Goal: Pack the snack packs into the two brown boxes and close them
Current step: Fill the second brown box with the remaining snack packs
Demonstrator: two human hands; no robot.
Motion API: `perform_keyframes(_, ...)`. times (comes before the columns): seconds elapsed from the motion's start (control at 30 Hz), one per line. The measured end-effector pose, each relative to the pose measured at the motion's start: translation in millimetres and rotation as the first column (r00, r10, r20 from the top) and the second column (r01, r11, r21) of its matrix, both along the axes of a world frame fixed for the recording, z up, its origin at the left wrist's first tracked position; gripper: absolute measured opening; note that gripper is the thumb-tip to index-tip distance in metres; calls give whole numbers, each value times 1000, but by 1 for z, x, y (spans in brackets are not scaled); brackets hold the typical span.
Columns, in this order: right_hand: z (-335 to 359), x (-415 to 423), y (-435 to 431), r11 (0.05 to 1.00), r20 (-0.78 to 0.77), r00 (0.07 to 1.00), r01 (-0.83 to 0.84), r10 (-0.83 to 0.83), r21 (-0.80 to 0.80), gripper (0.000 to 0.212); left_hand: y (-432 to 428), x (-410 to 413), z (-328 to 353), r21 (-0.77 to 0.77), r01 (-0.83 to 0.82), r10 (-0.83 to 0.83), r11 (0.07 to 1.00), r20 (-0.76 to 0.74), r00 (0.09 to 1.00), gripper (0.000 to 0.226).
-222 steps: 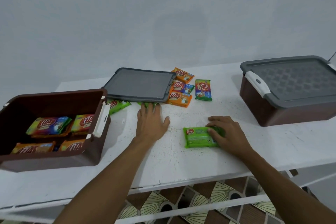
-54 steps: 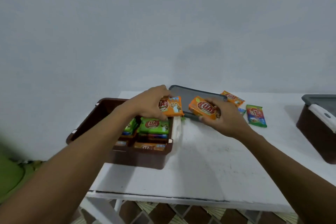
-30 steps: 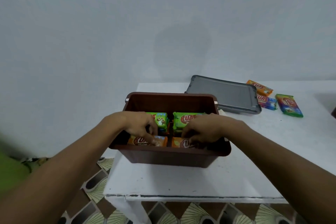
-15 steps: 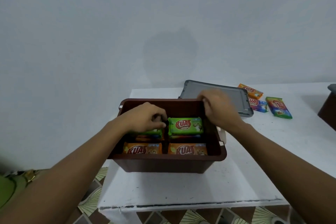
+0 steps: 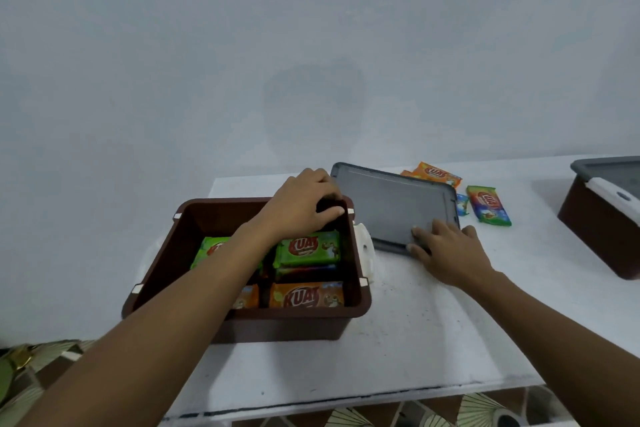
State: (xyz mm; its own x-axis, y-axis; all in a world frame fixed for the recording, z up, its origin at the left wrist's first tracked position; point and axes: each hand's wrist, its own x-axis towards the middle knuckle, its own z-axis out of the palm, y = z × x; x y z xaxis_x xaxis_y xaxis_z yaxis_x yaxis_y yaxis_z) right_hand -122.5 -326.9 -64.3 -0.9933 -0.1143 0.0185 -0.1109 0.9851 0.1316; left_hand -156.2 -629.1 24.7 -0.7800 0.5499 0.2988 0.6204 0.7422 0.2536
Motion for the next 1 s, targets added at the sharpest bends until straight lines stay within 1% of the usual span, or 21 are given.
perform_keyframes(0.1, 0, 4, 22, 990, -92, 993, -89, 79, -107, 43, 18, -7, -2, 25, 4, -4, 1000, 23, 1000, 24)
perform_keyframes(0.2, -1, 6, 38, 974, -63, 985, -170, 162, -153, 39, 38, -11, -2, 36, 10, -12, 999, 50, 999, 28)
perform_keyframes(0.27, 1, 10, 42, 961, -66, 987, -160, 148, -225, 32, 52, -13, -2, 38, 23, -25, 999, 63, 998, 28)
perform_keyframes(0.3, 2, 11, 44, 958, -85, 987, -151, 133, -245, 34, 59, -14, -2, 30, 29, -30, 999, 65, 997, 28)
perform_keyframes(0.37, 3, 12, 47, 966, -76, 991, -127, 113, -225, 47, 72, -16, -3, 8, 34, -34, 999, 64, 997, 29)
perform_keyframes(0.43, 3, 14, 51, 975, -69, 991, -122, 111, -184, 50, 85, -18, -4, -6, 41, -40, 999, 69, 997, 30)
perform_keyframes(0.5, -2, 17, 59, 968, -47, 995, -100, 91, -230, 45, 97, -18, -4, -22, 42, -40, 999, 81, 996, 31)
perform_keyframes(0.6, -4, 23, 74, 930, 16, 996, -78, 90, -360, 29, 113, -19, -5, -40, 59, -56, 997, 66, 996, 31)
perform_keyframes(0.7, -5, 26, 90, 922, 32, 993, -96, 116, -376, 22, 127, -20, -5, -86, 51, -44, 995, 82, 996, 31)
perform_keyframes(0.8, -4, 30, 108, 918, 48, 998, -17, 39, -396, 21, 143, -19, -4, -169, 55, -41, 984, 90, 995, 33)
perform_keyframes(0.87, -5, 33, 121, 916, 40, 999, 8, 8, -402, 22, 155, -16, -5, -243, 74, -45, 967, 120, 992, 35)
perform_keyframes(0.93, -6, 36, 132, 918, 28, 1000, -1, 13, -397, 34, 169, -13, -7, -328, 104, -44, 939, 185, 982, 40)
perform_keyframes(1.0, -7, 37, 141, 936, 18, 1000, -15, 23, -351, 45, 183, -11, -12, -408, 152, -52, 900, 246, 968, 45)
